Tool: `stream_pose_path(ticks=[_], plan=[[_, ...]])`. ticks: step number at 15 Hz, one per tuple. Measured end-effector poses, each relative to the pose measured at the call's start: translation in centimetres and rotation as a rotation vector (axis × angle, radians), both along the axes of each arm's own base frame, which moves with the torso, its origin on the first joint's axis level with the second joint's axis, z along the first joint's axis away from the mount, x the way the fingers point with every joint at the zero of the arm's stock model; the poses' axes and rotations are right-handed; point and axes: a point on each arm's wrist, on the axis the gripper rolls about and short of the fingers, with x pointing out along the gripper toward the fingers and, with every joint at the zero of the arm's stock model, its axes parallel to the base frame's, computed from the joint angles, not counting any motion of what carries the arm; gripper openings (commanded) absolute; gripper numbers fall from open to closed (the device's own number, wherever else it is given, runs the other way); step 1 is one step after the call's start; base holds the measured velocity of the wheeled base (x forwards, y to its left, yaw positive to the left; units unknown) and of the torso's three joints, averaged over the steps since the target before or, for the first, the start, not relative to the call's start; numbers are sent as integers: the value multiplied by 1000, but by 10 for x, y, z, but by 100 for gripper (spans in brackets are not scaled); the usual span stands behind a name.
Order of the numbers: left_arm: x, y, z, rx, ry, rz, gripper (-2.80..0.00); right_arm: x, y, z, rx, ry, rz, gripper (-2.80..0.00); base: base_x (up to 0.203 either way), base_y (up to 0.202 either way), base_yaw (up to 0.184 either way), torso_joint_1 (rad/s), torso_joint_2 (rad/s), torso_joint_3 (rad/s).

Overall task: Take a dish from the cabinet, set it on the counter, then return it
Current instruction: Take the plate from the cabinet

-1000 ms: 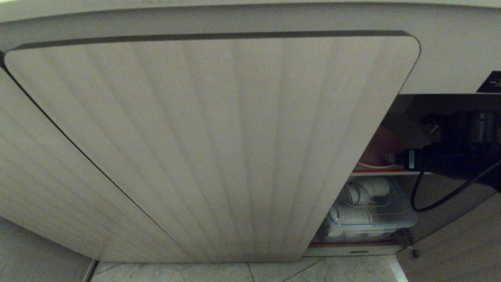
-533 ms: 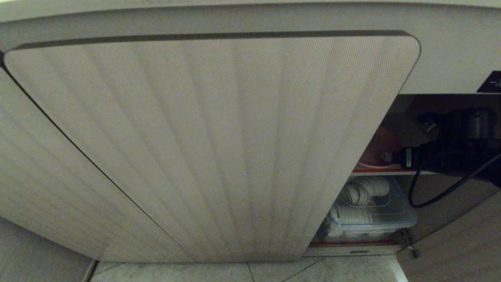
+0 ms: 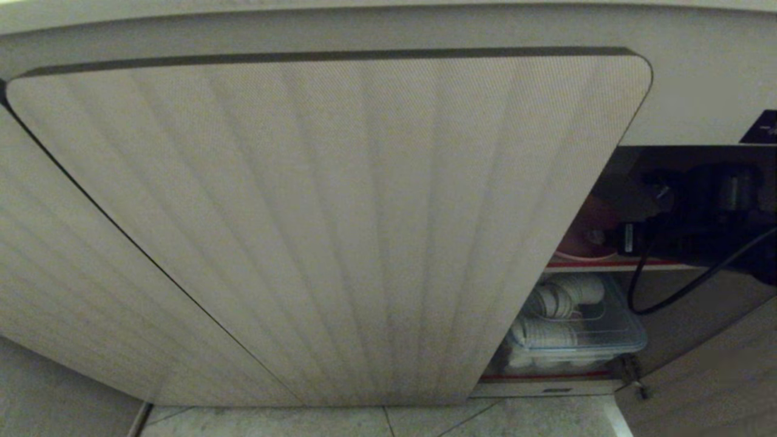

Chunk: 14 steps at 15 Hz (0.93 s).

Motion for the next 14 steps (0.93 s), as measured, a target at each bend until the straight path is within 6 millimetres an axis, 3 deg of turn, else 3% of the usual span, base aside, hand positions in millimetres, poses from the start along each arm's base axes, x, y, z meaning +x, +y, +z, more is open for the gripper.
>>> stream_pose_path(ticks=[14], plan=[[0, 0, 0, 0, 0, 0, -280, -2, 0, -14, -46, -33, 20, 0, 0, 0, 0, 0, 0, 0]])
